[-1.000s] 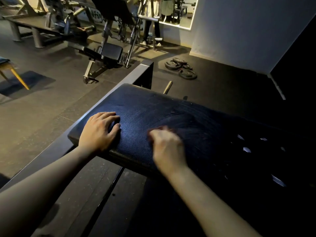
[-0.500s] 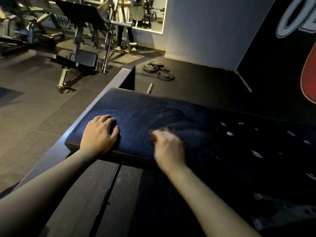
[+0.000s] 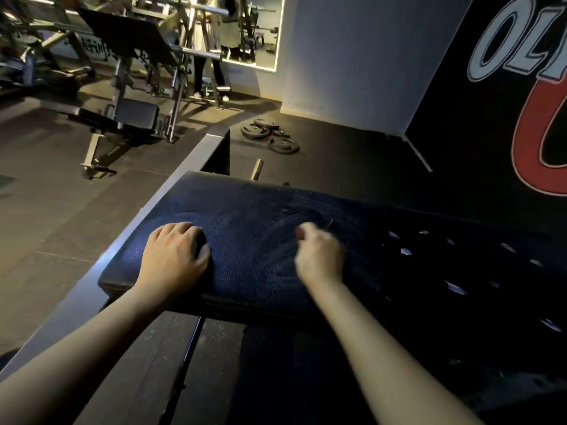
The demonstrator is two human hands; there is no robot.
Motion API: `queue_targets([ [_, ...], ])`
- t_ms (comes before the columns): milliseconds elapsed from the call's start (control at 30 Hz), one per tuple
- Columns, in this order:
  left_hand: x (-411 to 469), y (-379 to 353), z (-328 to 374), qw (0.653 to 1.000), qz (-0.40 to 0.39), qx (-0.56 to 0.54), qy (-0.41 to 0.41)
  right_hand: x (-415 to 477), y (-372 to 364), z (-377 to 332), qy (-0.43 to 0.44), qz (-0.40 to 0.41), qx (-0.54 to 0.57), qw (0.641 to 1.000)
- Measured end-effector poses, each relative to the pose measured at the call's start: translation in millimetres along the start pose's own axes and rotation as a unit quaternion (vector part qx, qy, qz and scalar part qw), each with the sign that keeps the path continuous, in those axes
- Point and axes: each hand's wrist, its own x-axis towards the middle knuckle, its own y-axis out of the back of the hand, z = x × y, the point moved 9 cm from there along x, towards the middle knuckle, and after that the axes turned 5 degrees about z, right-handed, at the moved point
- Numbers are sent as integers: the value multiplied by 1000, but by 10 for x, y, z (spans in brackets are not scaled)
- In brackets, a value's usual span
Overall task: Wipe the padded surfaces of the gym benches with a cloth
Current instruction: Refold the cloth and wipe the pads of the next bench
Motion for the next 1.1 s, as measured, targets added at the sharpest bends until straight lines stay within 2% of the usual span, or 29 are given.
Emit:
queue_targets([
  [33,44,-9,39,1000,-4,-11,0,-132,-108,-354,62,-37,38,997],
  [100,131,-54,106,999,-16,-32,-3,-534,-151,-818,215,-120,115,962],
  [167,193,-132,160,999,-32,-38,-18,-611,-10,-732,306,-122,137,934],
  [200,200,-163,178,998,-35,-38,-29,-464,16,-510,298,-108,125,940],
  [233,204,-177,185,998,-31,-38,-37,-207,-4,-211,251,-95,96,959],
  [333,164,-136,222,998,-5,-42,-44,727,-58,730,38,-57,-25,997],
  [367,158,-119,247,998,4,-42,-45,969,-72,886,-25,-36,-37,998],
  [433,162,-111,290,998,4,-34,-50,1231,-225,754,-97,-15,-16,995],
  [500,182,-130,272,998,-2,-33,-47,1250,-570,133,-67,-23,56,996],
  [567,174,-162,209,999,-12,-34,-36,889,-821,-733,57,-94,129,986],
  [600,163,-171,179,999,-18,-33,-28,620,-846,-1047,137,-141,146,970],
  [667,155,-168,156,999,-23,-34,-25,345,-720,-1136,245,-158,154,944],
  [700,145,-171,155,999,-25,-35,-25,433,-657,-925,253,-143,145,946],
  [733,151,-174,153,999,-26,-37,-24,620,-611,-614,226,-125,118,959],
  [800,159,-169,152,999,-24,-38,-17,1141,-560,202,101,-85,31,991],
  [867,156,-172,168,999,-20,-37,-14,1524,-454,801,-34,-50,-26,998],
  [900,160,-180,177,999,-20,-36,-13,1620,-464,843,-71,-32,-32,996],
  [1000,168,-202,173,999,-18,-34,-11,1710,-824,165,-75,-38,30,996],
  [1100,155,-172,108,999,-1,-42,10,1464,-1248,-1047,37,-126,153,979],
])
